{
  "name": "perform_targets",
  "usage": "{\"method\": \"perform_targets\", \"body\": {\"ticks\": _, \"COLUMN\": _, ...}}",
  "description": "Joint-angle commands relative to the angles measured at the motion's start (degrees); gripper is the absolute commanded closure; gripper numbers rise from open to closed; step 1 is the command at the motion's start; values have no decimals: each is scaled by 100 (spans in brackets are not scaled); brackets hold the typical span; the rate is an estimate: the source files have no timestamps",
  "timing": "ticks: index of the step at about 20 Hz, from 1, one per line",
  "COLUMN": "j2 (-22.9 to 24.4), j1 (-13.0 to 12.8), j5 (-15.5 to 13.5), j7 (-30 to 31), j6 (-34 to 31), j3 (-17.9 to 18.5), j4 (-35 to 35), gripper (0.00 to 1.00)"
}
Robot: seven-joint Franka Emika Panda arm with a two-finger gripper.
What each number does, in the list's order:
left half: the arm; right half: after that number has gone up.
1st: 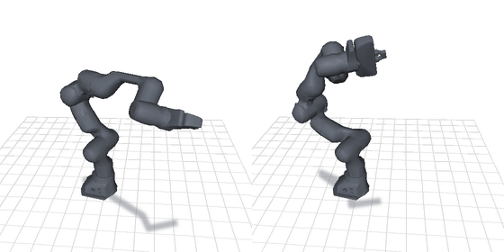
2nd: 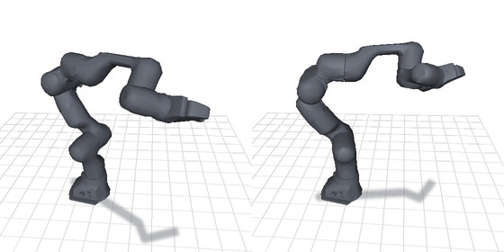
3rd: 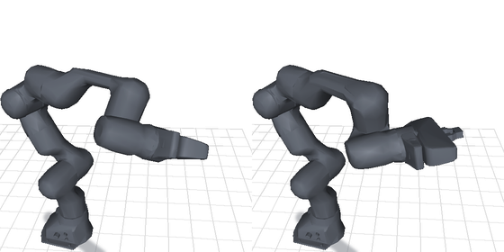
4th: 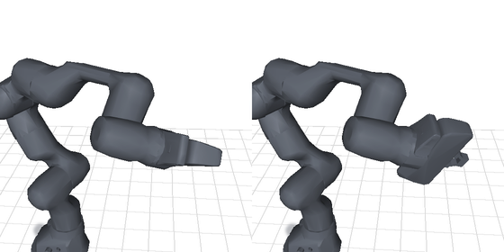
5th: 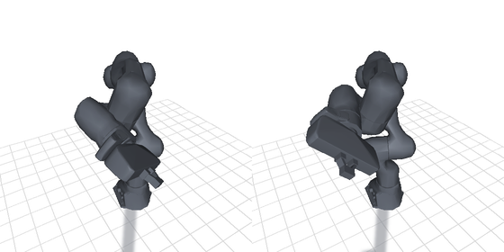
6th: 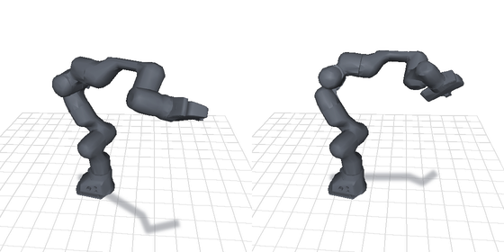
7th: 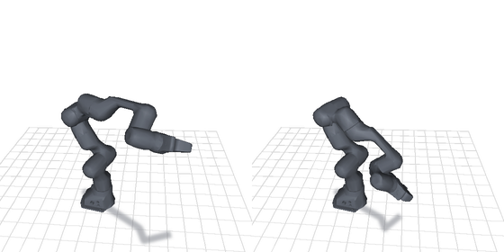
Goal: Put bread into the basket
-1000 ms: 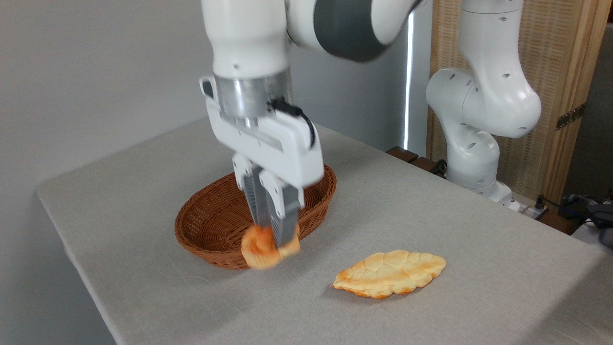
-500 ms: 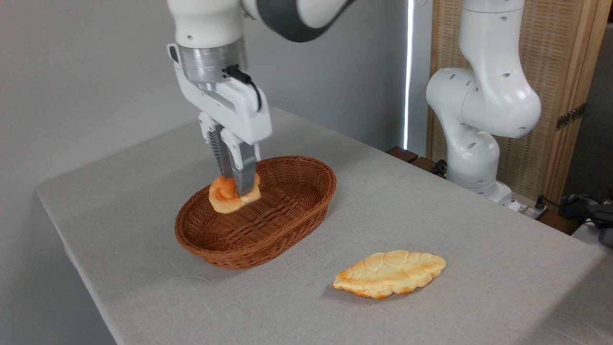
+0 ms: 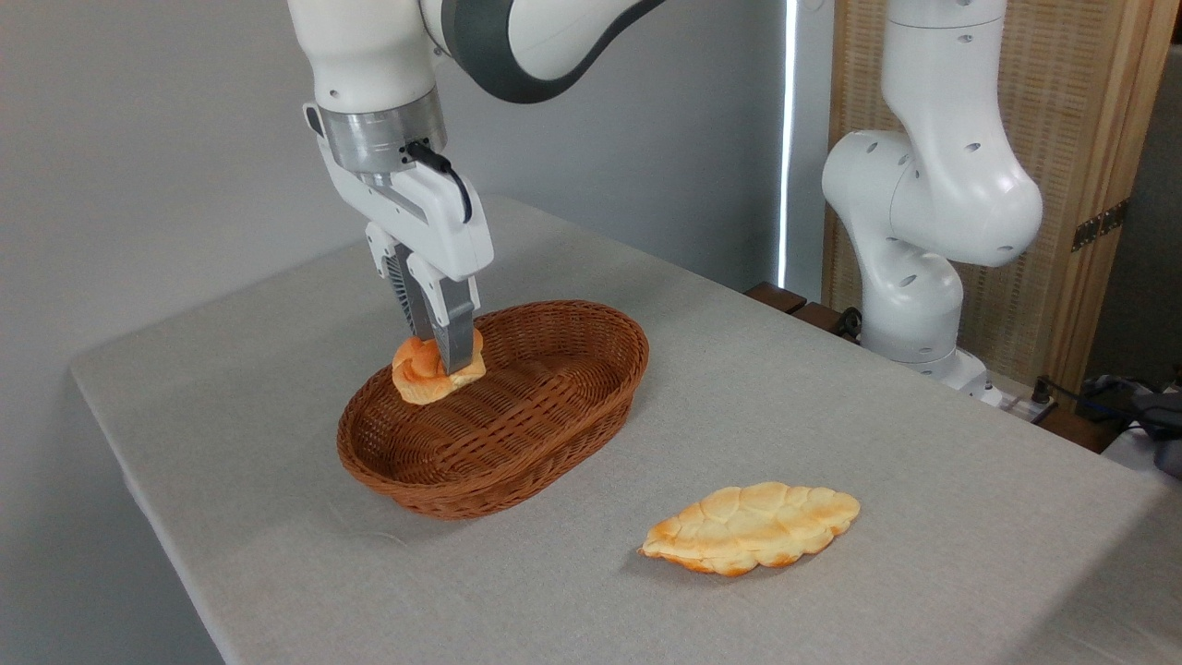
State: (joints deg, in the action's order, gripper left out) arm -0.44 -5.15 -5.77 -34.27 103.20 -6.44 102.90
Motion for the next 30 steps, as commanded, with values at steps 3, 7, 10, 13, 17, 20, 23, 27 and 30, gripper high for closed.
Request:
{"method": "perform_targets", "body": {"ticks": 3, "j2": -88, "j1": -118, "j5": -74, "j7": 122, "j6": 210, "j3": 38, "j4": -7, "gripper": 25}}
{"method": "perform_targets", "body": {"ticks": 7, "j2": -97, "j1": -136, "j5": -65, "j7": 122, "j6": 210, "j3": 38, "j4": 28, "gripper": 21}}
{"method": "perform_targets", "body": {"ticks": 10, "j2": -97, "j1": -136, "j5": -56, "j7": 131, "j6": 192, "j3": 38, "j4": 64, "gripper": 17}}
{"method": "perform_targets", "body": {"ticks": 13, "j2": -97, "j1": -136, "j5": -56, "j7": 131, "j6": 192, "j3": 38, "j4": 64, "gripper": 3}}
{"method": "perform_targets", "body": {"ticks": 17, "j2": -97, "j1": -136, "j5": -39, "j7": 114, "j6": 183, "j3": 38, "j4": 64, "gripper": 0}}
{"method": "perform_targets", "body": {"ticks": 20, "j2": -97, "j1": -136, "j5": -39, "j7": 113, "j6": 183, "j3": 38, "j4": 64, "gripper": 0}}
{"method": "perform_targets", "body": {"ticks": 23, "j2": -97, "j1": -136, "j5": -39, "j7": 113, "j6": 183, "j3": 38, "j4": 55, "gripper": 0}}
{"method": "perform_targets", "body": {"ticks": 27, "j2": -79, "j1": -136, "j5": -30, "j7": 113, "j6": 183, "j3": 29, "j4": 46, "gripper": 0}}
{"method": "perform_targets", "body": {"ticks": 30, "j2": -44, "j1": -136, "j5": -4, "j7": 87, "j6": 183, "j3": -85, "j4": 29, "gripper": 0}}
